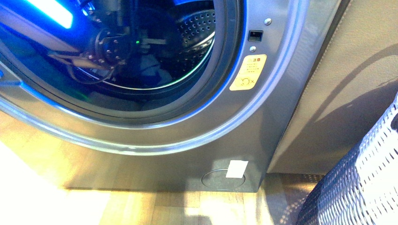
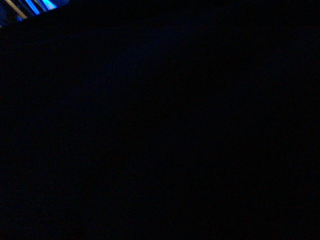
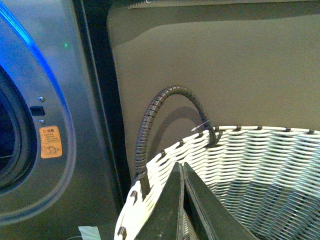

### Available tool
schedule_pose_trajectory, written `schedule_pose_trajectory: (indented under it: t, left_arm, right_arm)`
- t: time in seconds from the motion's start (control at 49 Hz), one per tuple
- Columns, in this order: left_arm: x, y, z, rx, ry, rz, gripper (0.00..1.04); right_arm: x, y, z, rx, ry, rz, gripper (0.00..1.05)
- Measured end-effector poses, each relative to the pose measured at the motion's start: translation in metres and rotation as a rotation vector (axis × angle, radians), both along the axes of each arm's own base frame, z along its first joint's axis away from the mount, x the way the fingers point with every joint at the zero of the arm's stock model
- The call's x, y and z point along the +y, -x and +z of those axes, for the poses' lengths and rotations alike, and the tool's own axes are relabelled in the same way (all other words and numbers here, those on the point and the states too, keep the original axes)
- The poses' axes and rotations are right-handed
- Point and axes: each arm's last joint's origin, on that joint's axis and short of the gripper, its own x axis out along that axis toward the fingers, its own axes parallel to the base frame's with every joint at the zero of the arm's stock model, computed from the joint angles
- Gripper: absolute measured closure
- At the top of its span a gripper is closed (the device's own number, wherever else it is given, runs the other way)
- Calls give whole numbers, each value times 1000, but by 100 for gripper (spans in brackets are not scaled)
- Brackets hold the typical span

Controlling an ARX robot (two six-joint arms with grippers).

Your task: Put clothes into washing machine

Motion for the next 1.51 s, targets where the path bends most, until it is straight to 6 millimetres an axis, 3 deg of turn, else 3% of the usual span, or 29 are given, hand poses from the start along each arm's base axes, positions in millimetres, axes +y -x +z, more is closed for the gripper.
schedule_pose_trajectory:
  t: [0.265,0.571,0.775,1.04,1.509]
  left_arm:
    - [1,13,-3,23,35,-11,55]
    - [5,42,20,-30,77,-20,5]
    - [10,73,21,-14,101,-43,7]
    - [11,123,41,-45,118,-103,7]
    - [-10,173,68,-84,129,-200,7]
  right_arm:
    - [0,0,0,0,0,0,102]
    - [0,0,0,0,0,0,102]
    - [0,0,0,0,0,0,102]
    - [0,0,0,0,0,0,102]
    - [0,0,0,0,0,0,102]
